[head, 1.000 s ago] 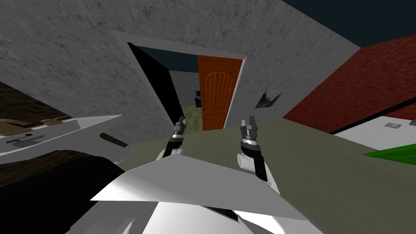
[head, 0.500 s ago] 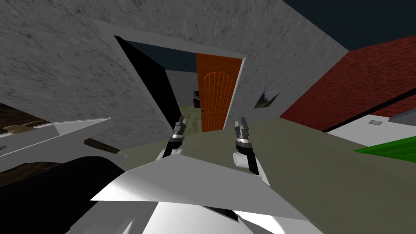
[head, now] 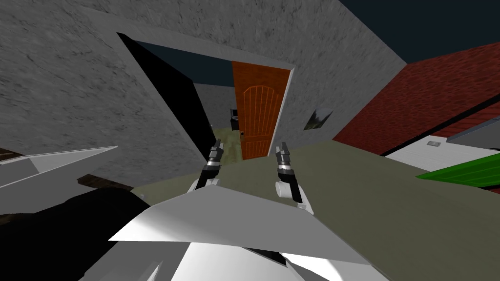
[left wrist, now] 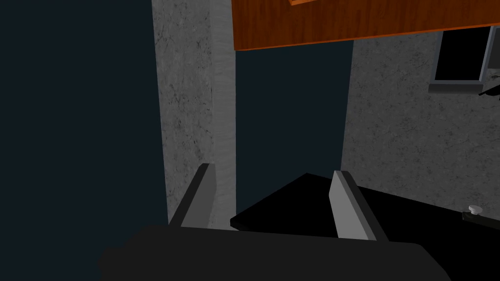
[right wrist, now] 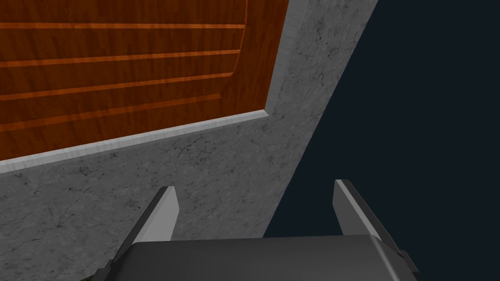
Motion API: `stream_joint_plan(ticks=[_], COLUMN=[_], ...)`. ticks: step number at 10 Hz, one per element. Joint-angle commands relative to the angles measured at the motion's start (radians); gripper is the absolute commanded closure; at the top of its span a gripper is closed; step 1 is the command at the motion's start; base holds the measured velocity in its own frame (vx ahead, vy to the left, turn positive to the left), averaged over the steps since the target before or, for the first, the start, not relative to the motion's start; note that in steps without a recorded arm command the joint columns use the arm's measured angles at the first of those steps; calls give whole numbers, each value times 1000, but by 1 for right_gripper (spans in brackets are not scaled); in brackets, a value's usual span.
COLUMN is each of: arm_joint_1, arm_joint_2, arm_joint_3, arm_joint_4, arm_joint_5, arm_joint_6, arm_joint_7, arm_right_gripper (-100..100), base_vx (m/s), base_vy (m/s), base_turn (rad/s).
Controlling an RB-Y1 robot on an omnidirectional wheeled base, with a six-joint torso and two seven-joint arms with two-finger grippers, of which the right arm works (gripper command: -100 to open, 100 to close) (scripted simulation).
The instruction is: Push the door open
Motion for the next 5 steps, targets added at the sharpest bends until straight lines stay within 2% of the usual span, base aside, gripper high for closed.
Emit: stream_joint_plan(ticks=[1, 5], arm_joint_1=[-20, -66], arm_joint_2=[-3, -5], arm_joint_3=[19, 70], arm_joint_4=[40, 127], arm_joint_5=[-1, -2], arm_joint_6=[1, 10], arm_joint_7=[-8, -26], arm_right_gripper=[-100, -100], base_vx=[90, 90], base_vy=[54, 68], base_turn=[-71, -74])
